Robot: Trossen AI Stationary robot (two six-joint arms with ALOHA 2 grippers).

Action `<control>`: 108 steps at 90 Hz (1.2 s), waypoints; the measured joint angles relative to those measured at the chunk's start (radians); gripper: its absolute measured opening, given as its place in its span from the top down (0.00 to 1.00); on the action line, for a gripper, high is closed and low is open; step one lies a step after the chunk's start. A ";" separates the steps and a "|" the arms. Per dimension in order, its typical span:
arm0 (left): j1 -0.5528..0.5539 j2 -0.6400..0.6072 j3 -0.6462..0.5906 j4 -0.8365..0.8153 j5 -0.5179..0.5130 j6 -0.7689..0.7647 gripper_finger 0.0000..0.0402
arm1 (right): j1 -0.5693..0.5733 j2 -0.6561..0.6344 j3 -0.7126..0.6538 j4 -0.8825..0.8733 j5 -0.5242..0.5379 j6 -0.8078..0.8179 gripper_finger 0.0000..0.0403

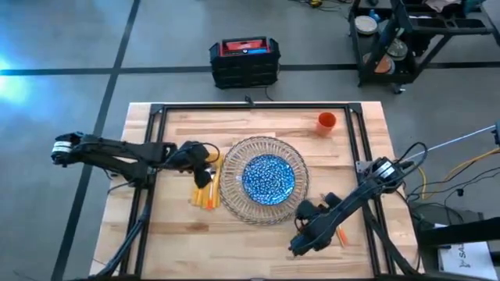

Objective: Set table place
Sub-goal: Put the orange spoon on the brown placemat to the right of the blue plate

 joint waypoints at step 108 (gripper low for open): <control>-0.114 -0.089 0.026 -0.114 -0.165 0.068 0.95 | 0.200 -0.426 -0.655 0.689 -0.042 0.458 0.86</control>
